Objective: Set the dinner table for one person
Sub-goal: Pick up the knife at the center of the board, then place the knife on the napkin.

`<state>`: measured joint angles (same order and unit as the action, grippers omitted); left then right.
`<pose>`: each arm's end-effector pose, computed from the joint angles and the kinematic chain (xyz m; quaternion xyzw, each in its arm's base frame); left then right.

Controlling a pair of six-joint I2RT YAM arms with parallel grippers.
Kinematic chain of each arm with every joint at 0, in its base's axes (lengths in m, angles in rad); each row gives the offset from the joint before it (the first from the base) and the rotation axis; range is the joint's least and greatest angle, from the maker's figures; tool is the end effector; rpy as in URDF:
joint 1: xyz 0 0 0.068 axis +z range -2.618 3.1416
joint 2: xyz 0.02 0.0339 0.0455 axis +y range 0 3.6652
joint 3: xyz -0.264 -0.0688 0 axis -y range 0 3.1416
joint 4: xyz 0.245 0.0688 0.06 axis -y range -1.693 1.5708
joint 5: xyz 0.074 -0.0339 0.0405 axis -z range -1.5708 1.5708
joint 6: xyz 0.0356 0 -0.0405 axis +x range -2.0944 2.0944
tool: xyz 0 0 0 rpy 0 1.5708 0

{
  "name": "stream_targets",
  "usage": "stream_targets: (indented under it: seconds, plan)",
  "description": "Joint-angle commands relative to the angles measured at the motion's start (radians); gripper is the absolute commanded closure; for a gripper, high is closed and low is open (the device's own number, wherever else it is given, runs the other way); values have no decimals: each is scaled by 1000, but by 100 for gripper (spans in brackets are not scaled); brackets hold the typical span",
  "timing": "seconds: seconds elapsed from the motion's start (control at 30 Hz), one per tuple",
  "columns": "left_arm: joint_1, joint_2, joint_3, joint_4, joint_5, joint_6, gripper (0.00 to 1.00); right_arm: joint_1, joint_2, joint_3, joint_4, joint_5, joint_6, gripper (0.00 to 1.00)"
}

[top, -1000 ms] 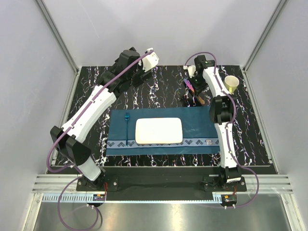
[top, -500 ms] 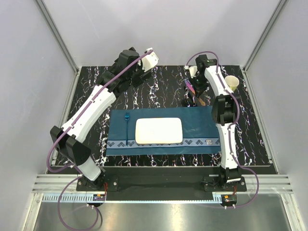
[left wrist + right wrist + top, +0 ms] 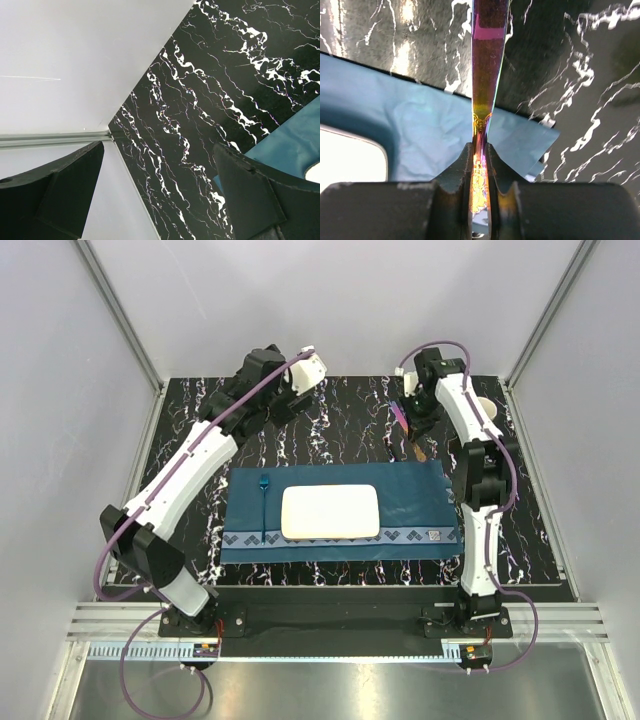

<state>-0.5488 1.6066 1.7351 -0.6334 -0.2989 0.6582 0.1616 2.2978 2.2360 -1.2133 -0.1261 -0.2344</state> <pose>0.3120 -0.1785 0.4160 0.4211 0.7442 0.1555 0.4946 0.4686 0.0809 0.2509 -0.2033 0.9660 0.0569 0.1492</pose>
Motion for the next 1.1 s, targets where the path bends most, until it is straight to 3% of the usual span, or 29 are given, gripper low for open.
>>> stream_targets:
  seconds: [0.0,0.3,0.5,0.8,1.07]
  plan:
    - [3,-57,-14,57,23,11,1,4,-107,-51,44,-38,98,100]
    - [1,-71,-26,54,24,15,1,4,-257,-428,207,-70,191,100]
    - [-10,-70,-28,52,23,41,1,6,-330,-590,290,-75,254,100]
    - [-10,-54,-42,60,52,26,1,52,-426,-742,353,-64,288,100]
    - [15,-10,-62,61,66,-143,1,96,-494,-851,371,-53,303,100]
